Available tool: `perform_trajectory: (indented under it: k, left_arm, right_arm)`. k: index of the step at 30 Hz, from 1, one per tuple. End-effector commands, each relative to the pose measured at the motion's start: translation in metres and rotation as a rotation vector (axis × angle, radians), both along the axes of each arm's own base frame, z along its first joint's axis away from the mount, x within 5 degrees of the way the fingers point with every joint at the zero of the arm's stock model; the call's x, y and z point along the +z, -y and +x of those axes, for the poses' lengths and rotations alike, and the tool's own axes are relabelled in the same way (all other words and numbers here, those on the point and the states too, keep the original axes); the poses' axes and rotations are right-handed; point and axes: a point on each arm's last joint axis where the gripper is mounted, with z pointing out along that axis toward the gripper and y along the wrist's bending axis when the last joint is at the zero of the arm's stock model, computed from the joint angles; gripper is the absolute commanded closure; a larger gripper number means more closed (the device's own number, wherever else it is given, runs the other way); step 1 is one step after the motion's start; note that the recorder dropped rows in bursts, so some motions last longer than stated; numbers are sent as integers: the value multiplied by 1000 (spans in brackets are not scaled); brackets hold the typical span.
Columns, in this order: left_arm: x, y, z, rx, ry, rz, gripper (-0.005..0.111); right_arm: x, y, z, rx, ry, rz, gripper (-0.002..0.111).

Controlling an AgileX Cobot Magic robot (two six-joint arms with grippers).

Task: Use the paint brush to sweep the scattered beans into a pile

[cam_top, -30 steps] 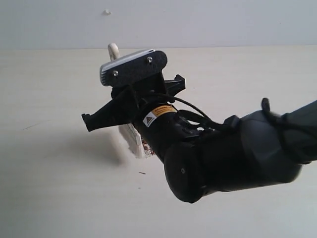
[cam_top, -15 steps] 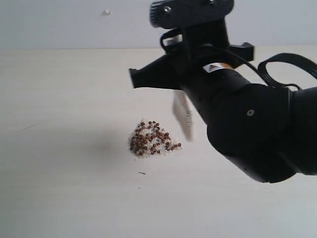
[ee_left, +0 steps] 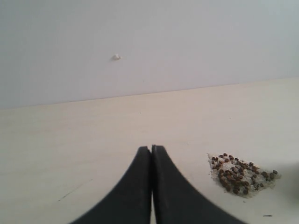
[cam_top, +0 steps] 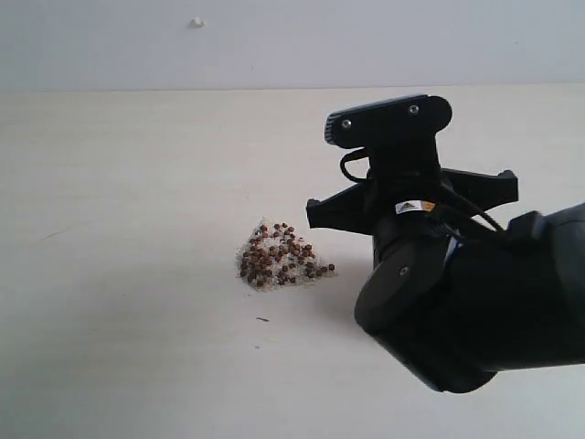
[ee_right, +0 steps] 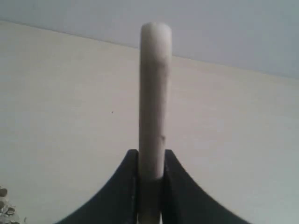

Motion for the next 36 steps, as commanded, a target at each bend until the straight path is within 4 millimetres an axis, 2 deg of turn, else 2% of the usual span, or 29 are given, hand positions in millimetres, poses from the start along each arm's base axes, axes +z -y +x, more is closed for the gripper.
perform_trajectory:
  k: [1,7,16,25,30,36]
  left_arm:
    - [0,0,0,3,-1,-12,107]
    - [0,0,0,3,-1,-12,107]
    - [0,0,0,3,-1,-12,107]
    - [0,0,0,3,-1,-12,107]
    - [0,0,0,3,-1,-12,107]
    - [0,0,0,3,-1,-12,107]
  right_arm:
    - [-17,-6,4,23,16,11,108]
    - [-29,-21,6,127,31,102,108]
    - [-24,-32,8,201,86,218,108]
    - [-21,-53,21,197,111,241,108]
    - [-5,-45,21,120,180,187,108]
    - [27,-35,17,111,212,129,108]
